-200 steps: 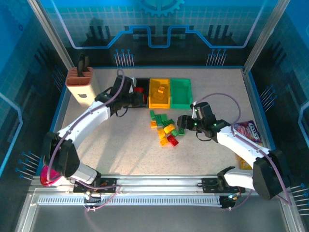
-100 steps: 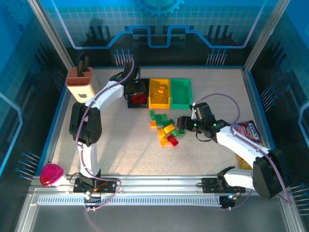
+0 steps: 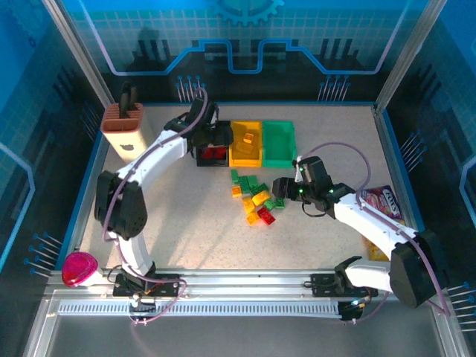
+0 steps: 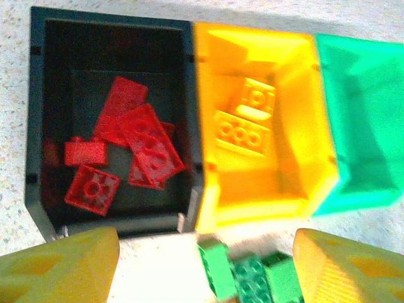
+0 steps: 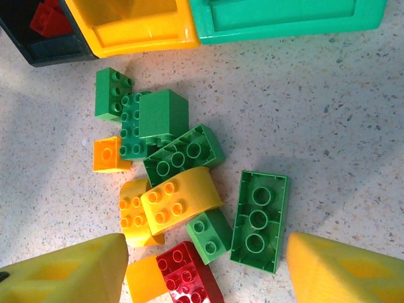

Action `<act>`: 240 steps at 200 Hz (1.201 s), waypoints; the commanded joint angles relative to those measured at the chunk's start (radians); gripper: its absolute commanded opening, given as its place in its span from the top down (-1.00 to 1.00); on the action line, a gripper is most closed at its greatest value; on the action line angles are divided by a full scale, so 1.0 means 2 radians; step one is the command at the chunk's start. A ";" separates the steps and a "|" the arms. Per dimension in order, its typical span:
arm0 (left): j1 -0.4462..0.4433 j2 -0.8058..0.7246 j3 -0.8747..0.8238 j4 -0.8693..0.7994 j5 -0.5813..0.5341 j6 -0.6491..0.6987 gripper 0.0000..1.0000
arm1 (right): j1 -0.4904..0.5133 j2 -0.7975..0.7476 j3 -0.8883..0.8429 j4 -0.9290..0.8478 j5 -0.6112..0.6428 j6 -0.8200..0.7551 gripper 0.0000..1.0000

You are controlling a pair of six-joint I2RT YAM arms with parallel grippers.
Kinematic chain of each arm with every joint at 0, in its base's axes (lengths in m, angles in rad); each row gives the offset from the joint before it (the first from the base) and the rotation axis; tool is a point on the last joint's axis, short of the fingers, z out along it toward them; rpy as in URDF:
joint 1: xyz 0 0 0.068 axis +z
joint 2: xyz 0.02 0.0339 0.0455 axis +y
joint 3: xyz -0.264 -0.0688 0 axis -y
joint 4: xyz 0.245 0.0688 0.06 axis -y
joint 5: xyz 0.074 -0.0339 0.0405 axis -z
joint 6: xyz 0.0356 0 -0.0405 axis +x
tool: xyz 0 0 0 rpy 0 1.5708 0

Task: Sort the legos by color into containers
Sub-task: Place the lego in the container, then move the lego to the bottom-center of the table.

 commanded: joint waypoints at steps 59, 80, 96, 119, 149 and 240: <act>-0.218 -0.085 -0.146 -0.006 -0.039 -0.048 -0.37 | -0.016 -0.041 0.012 -0.059 0.110 0.032 -0.41; -0.256 -0.073 -0.158 -0.001 -0.024 -0.088 -0.40 | -0.059 -0.072 -0.007 -0.071 0.111 0.047 -0.53; -0.274 -0.053 -0.158 0.007 -0.015 -0.105 -0.43 | -0.089 -0.095 -0.023 -0.064 0.087 0.049 -0.58; -0.286 -0.016 -0.140 0.010 -0.008 -0.106 -0.44 | -0.106 -0.113 -0.036 -0.063 0.070 0.048 -0.58; -0.292 0.036 -0.089 -0.027 -0.016 -0.074 -0.46 | -0.110 -0.120 -0.046 -0.063 0.064 0.049 -0.58; -0.293 0.121 -0.021 -0.061 -0.034 -0.033 -0.45 | -0.120 -0.127 -0.064 -0.043 0.048 0.049 -0.56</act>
